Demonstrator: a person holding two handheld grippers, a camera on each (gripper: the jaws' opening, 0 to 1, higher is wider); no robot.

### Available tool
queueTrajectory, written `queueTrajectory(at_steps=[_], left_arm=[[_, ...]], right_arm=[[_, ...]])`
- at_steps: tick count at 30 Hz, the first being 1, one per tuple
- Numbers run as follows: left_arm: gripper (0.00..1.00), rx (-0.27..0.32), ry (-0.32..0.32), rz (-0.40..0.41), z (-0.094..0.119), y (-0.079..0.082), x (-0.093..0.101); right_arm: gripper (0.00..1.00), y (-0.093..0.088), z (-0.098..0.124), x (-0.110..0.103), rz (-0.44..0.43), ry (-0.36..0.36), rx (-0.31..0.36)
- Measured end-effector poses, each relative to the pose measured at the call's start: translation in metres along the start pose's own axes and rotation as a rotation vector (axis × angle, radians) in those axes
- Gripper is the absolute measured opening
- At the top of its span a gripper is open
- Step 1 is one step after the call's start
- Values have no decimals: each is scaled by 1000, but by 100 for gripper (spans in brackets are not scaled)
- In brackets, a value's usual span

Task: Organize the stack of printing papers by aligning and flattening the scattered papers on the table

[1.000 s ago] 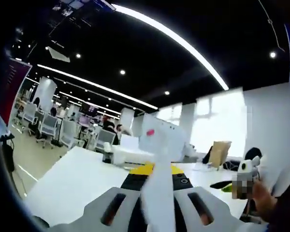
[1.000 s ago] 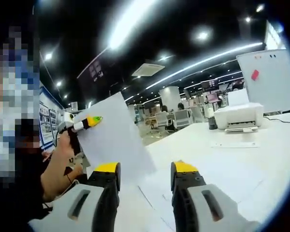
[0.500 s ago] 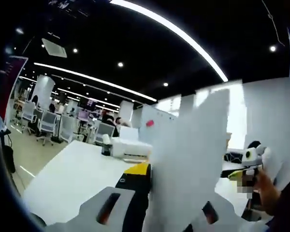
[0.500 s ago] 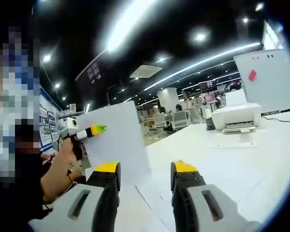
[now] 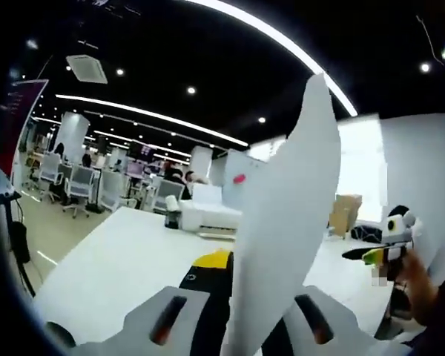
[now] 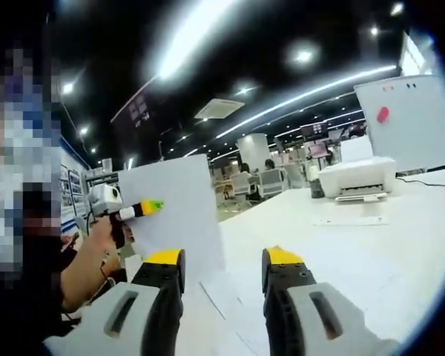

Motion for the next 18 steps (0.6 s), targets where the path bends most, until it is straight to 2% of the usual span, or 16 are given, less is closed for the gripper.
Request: queueTrajectory(at_steps=[8, 18], left_arm=[[13, -3, 15, 3, 1, -4, -7], [17, -35, 36, -5, 1, -18, -19]], right_arm=[[37, -2, 7, 21, 14, -71, -4], [37, -6, 13, 36, 5, -111, -11]])
Point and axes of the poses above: the point that each gripper's makers call its tool centre point, and the gripper's own axes: z roughly backward along the fingers, x roughly to its right, y roughly out of its top, the point moved 3 cm from there along z, roughly backward along the fingers, and after that the axes turned 4 degrees about x, right-handed, at the moved point
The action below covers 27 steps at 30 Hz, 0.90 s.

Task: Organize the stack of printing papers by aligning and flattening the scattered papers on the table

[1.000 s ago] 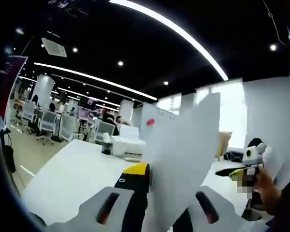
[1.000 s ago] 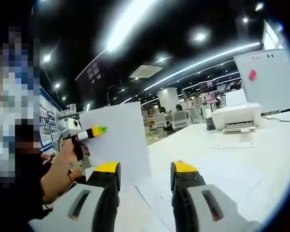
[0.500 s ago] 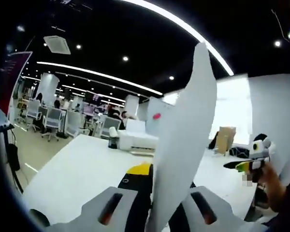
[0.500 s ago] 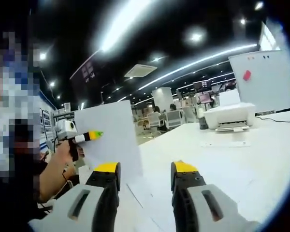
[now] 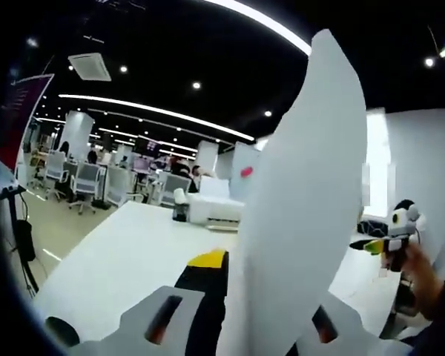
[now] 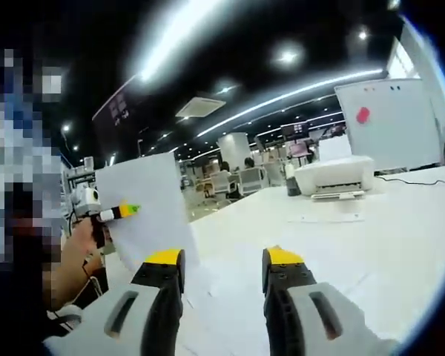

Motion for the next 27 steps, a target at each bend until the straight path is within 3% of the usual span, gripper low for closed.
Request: queueTrajectory(at_steps=[17, 27], left_arm=[[6, -15, -1, 16, 3, -8, -2], [6, 27, -60, 145, 8, -2, 9]], right_arm=[[39, -15, 2, 36, -23, -80, -31], [40, -26, 3, 53, -22, -129, -62]])
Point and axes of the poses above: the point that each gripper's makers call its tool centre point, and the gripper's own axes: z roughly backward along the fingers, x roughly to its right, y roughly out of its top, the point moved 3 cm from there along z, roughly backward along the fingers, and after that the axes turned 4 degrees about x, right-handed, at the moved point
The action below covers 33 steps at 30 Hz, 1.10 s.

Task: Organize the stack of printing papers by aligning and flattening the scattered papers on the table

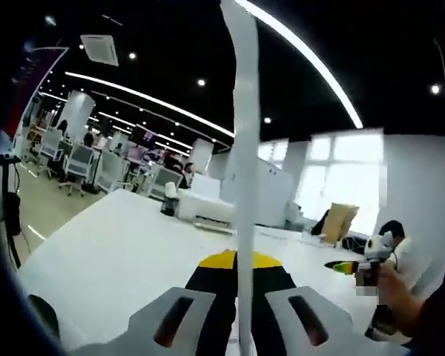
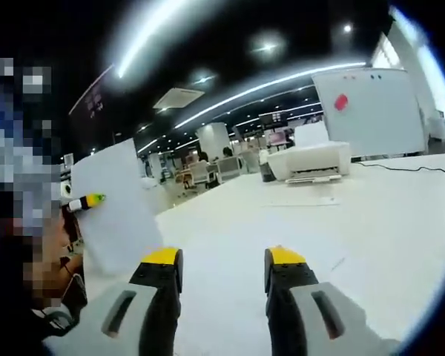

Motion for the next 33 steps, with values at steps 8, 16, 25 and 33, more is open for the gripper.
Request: queueTrajectory(at_steps=[8, 16, 25, 33], left_arm=[[6, 24, 5, 127, 6, -15, -5], [6, 56, 20, 245, 12, -26, -12], [6, 69, 27, 294, 14, -34, -7], [6, 68, 32, 314, 15, -40, -6]], right_arm=[[41, -7, -4, 12, 4, -31, -21], [43, -19, -9, 29, 17, -78, -47], [50, -36, -23, 66, 18, -184, -62], [66, -45, -32, 82, 77, -251, -98]])
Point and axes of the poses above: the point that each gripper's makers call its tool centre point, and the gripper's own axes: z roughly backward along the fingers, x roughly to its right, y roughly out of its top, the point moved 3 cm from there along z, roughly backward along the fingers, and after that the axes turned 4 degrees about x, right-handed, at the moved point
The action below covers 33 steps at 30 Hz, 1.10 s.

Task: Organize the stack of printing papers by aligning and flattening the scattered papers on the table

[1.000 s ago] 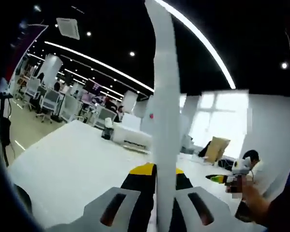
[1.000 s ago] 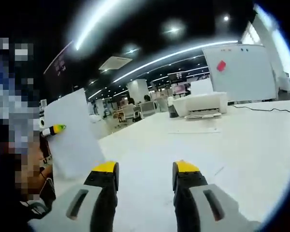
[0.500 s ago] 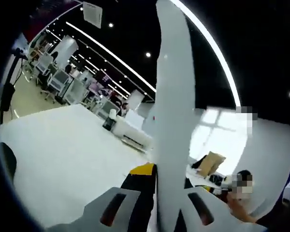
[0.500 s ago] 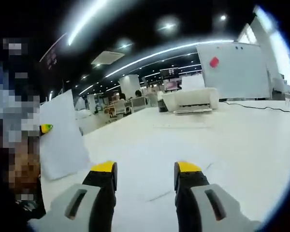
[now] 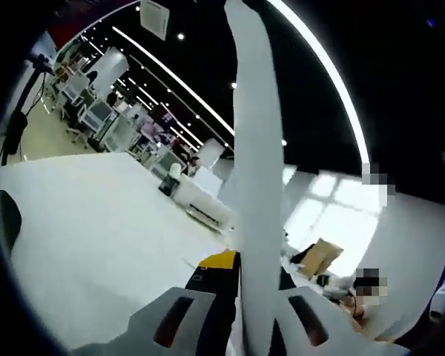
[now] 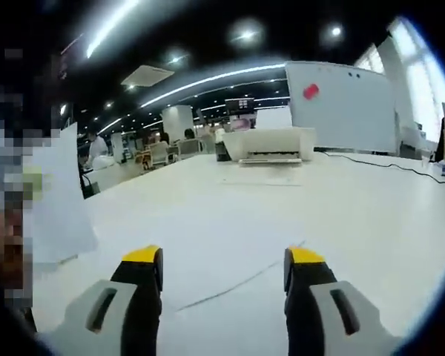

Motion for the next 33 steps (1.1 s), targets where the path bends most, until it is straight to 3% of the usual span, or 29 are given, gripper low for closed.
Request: queueTrajectory(at_steps=[5, 16, 24, 33], left_arm=[[6, -9, -4, -19, 1, -4, 6], [6, -20, -3, -1, 3, -10, 7], [6, -22, -11, -10, 1, -11, 12], [6, -30, -19, -6, -2, -13, 14]], right_arm=[[72, -2, -4, 8, 14, -34, -20], [79, -6, -32, 16, 47, -16, -59], [79, -14, -47, 35, 10, -14, -94], [80, -21, -56, 39, 57, -27, -133]])
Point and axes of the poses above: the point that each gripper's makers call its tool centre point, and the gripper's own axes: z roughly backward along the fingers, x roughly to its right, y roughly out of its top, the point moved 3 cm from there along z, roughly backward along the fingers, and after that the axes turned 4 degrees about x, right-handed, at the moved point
